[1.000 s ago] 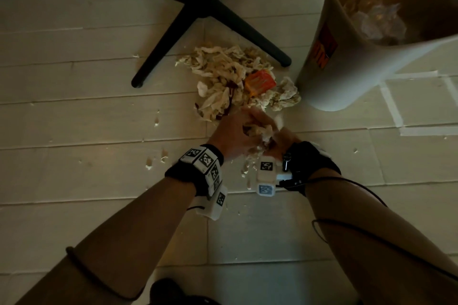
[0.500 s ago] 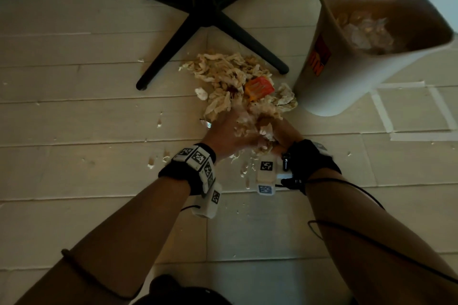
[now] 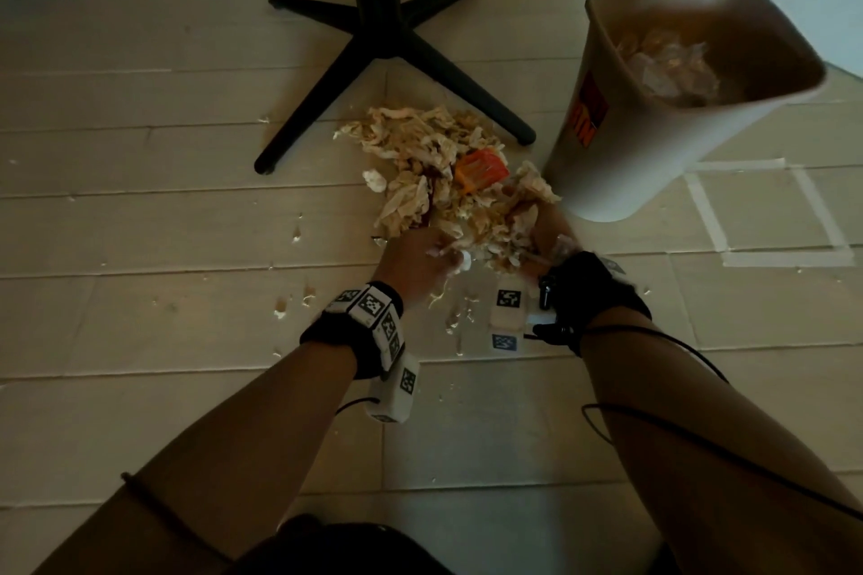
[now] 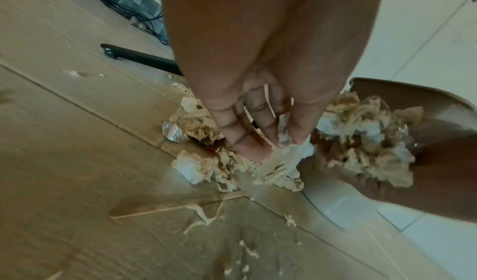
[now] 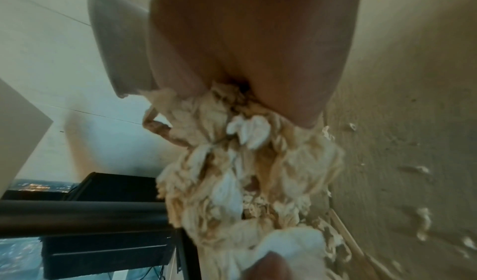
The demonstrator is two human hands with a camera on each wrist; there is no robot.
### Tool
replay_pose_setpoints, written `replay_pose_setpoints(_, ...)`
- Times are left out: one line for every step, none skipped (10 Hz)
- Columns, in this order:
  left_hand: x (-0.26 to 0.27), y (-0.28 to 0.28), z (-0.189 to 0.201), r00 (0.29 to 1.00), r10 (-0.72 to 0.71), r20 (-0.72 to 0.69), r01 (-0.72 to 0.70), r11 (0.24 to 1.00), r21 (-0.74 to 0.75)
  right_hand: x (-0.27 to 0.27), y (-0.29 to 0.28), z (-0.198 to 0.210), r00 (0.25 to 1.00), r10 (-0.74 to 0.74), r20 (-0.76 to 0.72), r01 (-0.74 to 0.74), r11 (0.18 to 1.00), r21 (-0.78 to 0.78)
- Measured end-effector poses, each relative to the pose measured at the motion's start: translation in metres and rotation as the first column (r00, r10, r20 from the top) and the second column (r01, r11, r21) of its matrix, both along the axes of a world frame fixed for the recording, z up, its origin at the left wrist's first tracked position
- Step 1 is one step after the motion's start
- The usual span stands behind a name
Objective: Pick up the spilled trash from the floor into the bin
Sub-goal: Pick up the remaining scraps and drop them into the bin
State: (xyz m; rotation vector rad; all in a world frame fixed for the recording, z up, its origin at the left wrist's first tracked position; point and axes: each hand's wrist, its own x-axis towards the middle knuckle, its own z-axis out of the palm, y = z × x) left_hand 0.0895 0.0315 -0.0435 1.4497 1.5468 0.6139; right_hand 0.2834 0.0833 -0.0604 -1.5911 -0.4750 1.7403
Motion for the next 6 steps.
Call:
replay_pose_setpoints(0.004, 0.001, 0.013, 0.975, 0.104, 0.194, -0.100, 0.995, -0.030, -0.011, -0.020, 0.039, 0.997, -0.021, -0.073, 0.019, 1.000, -0.019)
replay_pose_setpoints(0.010, 0.005, 0.024, 0.953, 0.142, 0.268, -0.140, 0.990, -0.024, -0.020, -0.016, 0.033, 0.994, 0.044, -0.100, -0.041, 0.999, 0.036)
replay_pose_setpoints(0.013, 0.010, 0.032, 0.970, 0.116, 0.213, -0.126, 0.992, 0.030, -0.017, -0.011, 0.018, 0.995, 0.083, -0.062, -0.081, 0.996, 0.031)
replay_pose_setpoints(0.015, 0.015, 0.038, 0.971, 0.069, 0.231, -0.085, 0.994, 0.063, -0.006, -0.007, 0.023, 0.997, 0.060, -0.049, -0.060, 0.998, 0.010)
replay_pose_setpoints(0.016, 0.018, 0.041, 0.941, 0.022, 0.339, -0.010, 0.999, -0.037, -0.001, -0.001, 0.028, 0.991, 0.126, -0.055, -0.119, 0.987, 0.111)
replay_pose_setpoints(0.015, 0.016, 0.039, 0.908, 0.022, 0.418, 0.056, 0.983, -0.175, 0.000, -0.002, 0.033, 0.997, 0.073, -0.014, -0.072, 0.995, 0.063)
